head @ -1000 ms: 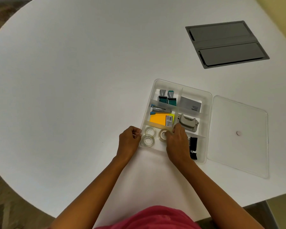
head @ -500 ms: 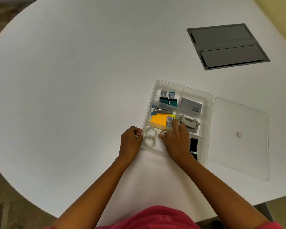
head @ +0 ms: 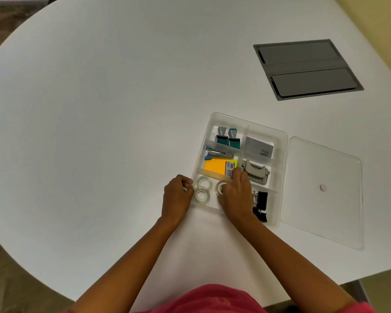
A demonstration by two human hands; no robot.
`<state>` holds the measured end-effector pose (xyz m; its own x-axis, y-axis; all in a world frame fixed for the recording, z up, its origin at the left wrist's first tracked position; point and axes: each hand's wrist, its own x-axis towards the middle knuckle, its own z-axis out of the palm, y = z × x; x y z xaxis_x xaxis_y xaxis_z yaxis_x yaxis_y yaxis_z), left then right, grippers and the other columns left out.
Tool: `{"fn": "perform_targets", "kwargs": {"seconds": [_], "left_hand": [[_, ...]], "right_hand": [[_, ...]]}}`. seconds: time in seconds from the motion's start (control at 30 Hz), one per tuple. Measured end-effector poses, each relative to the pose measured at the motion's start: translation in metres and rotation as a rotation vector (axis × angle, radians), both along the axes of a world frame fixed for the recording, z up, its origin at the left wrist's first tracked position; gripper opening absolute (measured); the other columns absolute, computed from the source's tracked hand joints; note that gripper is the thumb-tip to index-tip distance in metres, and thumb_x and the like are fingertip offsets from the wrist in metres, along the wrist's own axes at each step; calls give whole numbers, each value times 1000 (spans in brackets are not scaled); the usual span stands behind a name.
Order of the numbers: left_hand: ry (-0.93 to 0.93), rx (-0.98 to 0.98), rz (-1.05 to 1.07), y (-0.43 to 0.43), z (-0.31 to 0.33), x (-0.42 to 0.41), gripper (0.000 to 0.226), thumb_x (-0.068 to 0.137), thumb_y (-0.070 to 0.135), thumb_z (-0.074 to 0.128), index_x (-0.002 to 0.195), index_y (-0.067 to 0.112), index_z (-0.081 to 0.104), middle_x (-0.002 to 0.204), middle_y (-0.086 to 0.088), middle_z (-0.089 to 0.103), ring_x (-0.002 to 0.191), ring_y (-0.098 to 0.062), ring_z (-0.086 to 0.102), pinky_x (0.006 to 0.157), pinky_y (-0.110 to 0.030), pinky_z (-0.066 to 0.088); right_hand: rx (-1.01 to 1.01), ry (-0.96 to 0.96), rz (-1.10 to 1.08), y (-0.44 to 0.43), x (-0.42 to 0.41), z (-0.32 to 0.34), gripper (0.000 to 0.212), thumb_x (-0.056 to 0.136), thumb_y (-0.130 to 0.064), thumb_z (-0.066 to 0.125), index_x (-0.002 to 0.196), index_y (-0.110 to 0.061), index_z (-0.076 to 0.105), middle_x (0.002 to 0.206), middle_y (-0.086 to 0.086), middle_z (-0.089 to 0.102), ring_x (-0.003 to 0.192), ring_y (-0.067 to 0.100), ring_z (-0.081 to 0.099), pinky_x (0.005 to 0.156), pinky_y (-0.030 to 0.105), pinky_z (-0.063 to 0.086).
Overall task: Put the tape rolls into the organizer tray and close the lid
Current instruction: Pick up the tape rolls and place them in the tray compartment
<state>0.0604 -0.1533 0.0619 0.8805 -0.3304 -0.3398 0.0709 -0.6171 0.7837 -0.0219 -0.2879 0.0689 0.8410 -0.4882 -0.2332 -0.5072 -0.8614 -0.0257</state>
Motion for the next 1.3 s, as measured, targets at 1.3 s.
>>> {"fn": "perform_targets", "kwargs": {"seconds": [1.3], "left_hand": [[55,31,-19,0,-3,6,19,88,10,58,105,6,62,105,-11,67,83,-12,54,76,-19,42]], "right_hand": [[79,-279,267,10,14,2,23,54,-15,89,71,-16,74,88,10,60,78,28,56,60,35,48]]}}
